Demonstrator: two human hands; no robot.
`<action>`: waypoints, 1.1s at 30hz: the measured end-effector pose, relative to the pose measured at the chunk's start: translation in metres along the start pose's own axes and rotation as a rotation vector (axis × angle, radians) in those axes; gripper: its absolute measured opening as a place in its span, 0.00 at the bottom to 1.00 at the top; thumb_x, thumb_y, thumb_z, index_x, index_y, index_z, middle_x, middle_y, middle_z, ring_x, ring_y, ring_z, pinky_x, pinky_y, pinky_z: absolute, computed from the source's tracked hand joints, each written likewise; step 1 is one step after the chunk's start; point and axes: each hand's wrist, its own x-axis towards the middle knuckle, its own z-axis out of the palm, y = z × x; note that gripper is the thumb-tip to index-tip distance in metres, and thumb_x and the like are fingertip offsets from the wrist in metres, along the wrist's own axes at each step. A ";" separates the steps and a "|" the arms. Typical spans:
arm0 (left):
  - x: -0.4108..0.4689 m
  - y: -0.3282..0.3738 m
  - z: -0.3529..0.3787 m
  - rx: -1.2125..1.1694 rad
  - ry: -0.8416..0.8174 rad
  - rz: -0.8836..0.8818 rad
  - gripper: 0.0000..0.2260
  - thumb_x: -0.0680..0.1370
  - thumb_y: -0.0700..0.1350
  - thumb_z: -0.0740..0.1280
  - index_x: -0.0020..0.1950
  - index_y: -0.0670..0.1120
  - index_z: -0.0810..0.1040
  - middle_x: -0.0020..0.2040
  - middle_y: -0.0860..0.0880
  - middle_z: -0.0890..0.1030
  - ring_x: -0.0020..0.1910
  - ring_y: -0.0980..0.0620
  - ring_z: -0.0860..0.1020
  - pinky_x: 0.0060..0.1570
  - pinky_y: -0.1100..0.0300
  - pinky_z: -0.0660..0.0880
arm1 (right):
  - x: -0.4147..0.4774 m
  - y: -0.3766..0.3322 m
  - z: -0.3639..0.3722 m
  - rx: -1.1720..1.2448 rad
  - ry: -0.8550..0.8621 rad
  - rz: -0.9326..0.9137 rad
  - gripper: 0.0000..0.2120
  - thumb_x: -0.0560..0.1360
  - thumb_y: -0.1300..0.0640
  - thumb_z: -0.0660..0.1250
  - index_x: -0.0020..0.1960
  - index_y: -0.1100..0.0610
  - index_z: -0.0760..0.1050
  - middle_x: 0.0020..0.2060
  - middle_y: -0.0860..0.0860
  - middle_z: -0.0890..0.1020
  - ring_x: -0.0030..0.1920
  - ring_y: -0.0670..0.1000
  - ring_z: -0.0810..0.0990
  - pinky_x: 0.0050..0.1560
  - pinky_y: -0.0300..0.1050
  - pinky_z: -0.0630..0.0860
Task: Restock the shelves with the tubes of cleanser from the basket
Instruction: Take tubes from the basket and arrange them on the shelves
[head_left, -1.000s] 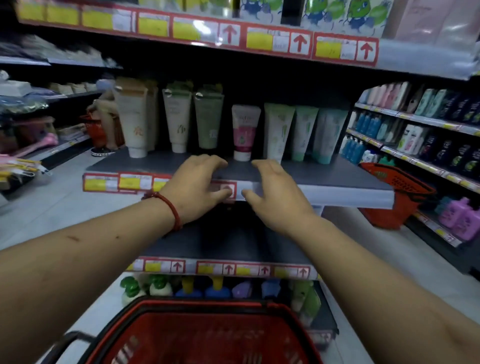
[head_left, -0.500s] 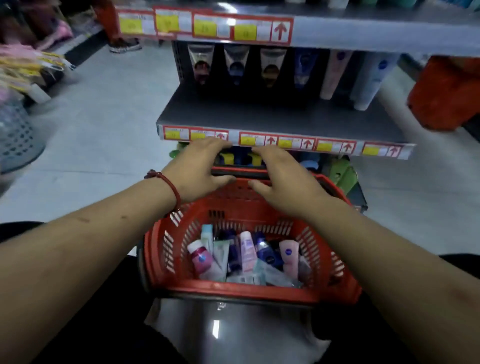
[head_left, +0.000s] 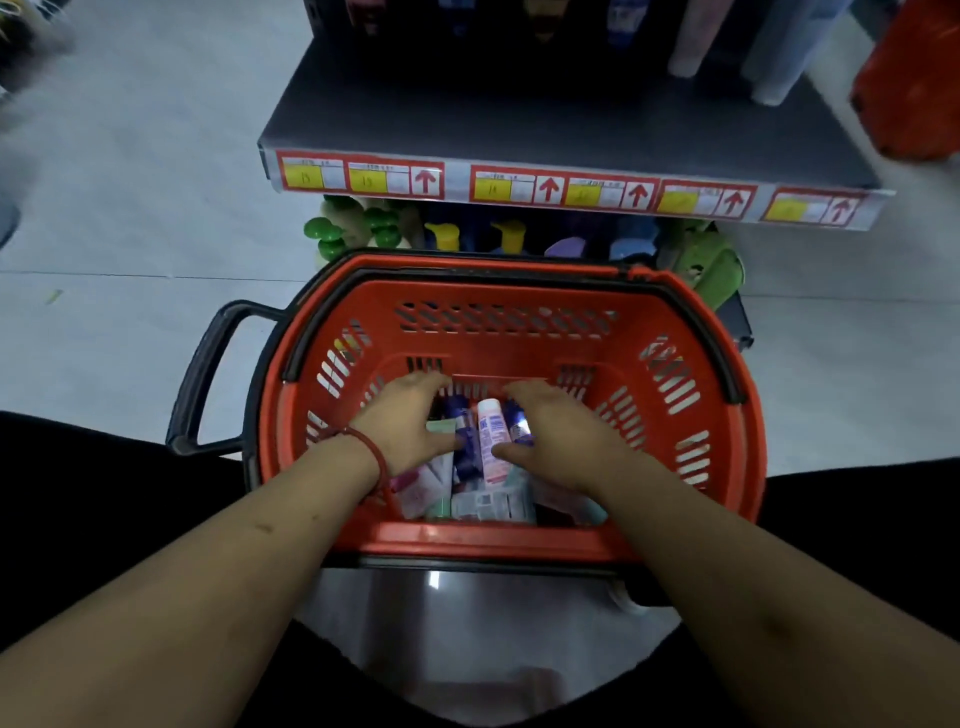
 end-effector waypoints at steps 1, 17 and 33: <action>0.003 -0.007 0.007 0.034 -0.050 -0.022 0.31 0.71 0.51 0.77 0.71 0.43 0.73 0.67 0.41 0.77 0.66 0.42 0.75 0.65 0.54 0.70 | 0.002 0.002 0.008 0.010 -0.031 0.007 0.31 0.74 0.44 0.73 0.72 0.55 0.67 0.67 0.55 0.74 0.66 0.57 0.74 0.64 0.52 0.72; 0.047 -0.085 0.060 0.339 -0.381 -0.261 0.30 0.72 0.53 0.74 0.70 0.44 0.70 0.69 0.39 0.73 0.67 0.39 0.72 0.67 0.52 0.70 | 0.031 0.076 0.069 0.051 -0.399 0.326 0.32 0.69 0.50 0.78 0.68 0.56 0.71 0.62 0.56 0.79 0.60 0.55 0.78 0.55 0.46 0.77; 0.072 -0.088 0.075 0.562 -0.500 -0.330 0.31 0.70 0.55 0.75 0.69 0.42 0.74 0.69 0.39 0.72 0.66 0.35 0.71 0.64 0.42 0.74 | 0.064 0.109 0.105 0.011 -0.491 0.428 0.26 0.71 0.58 0.75 0.66 0.60 0.70 0.58 0.58 0.80 0.57 0.58 0.79 0.49 0.47 0.76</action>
